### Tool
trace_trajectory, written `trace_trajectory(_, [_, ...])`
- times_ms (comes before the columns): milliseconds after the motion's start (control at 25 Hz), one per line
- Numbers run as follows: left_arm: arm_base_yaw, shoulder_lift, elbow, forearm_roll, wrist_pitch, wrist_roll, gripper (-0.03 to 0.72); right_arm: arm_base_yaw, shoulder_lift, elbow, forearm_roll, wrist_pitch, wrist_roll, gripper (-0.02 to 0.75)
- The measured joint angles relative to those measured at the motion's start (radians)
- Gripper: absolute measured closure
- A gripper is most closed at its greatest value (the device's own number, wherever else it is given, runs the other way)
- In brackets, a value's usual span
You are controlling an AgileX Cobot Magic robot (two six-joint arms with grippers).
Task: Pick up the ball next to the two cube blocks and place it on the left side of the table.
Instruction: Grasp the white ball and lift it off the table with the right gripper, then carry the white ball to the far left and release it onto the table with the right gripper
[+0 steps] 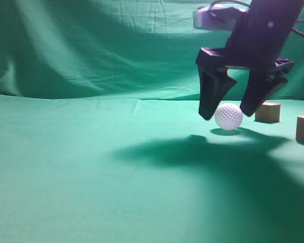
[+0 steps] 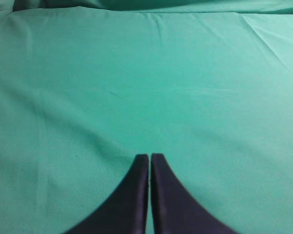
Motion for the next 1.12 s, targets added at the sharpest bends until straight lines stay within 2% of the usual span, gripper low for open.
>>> trace_trajectory(40, [0.0, 0.0, 0.0, 0.0, 0.0, 0.0, 0.688, 0.0, 0.01, 0.001, -0.002, -0.006, 0.002, 0.168])
trace_trajectory(160, [0.0, 0.0, 0.0, 0.0, 0.0, 0.0, 0.688, 0.0, 0.033, 0.001, -0.006, -0.026, 0.002, 0.17])
trace_trajectory(240, [0.0, 0.0, 0.0, 0.0, 0.0, 0.0, 0.688, 0.0, 0.037, 0.001, -0.006, -0.036, 0.002, 0.269])
trace_trajectory(320, [0.0, 0.0, 0.0, 0.0, 0.0, 0.0, 0.688, 0.0, 0.037, -0.003, -0.006, -0.038, 0.002, 0.41])
trace_trajectory(360, [0.0, 0.0, 0.0, 0.0, 0.0, 0.0, 0.688, 0.0, 0.037, -0.012, -0.006, -0.035, 0.002, 0.435])
trace_trajectory(560, [0.0, 0.0, 0.0, 0.0, 0.0, 0.0, 0.688, 0.009, 0.037, -0.141, 0.001, 0.035, 0.0, 0.429])
trace_trajectory(720, [0.0, 0.0, 0.0, 0.0, 0.0, 0.0, 0.688, 0.057, 0.044, -0.3, 0.095, 0.052, -0.007, 0.429])
trace_trajectory(880, [0.0, 0.0, 0.0, 0.0, 0.0, 0.0, 0.688, 0.168, 0.129, -0.452, 0.172, 0.013, -0.013, 0.429])
trace_trajectory(1120, [0.0, 0.0, 0.0, 0.0, 0.0, 0.0, 0.688, 0.334, 0.4, -0.782, 0.182, 0.008, -0.029, 0.429])
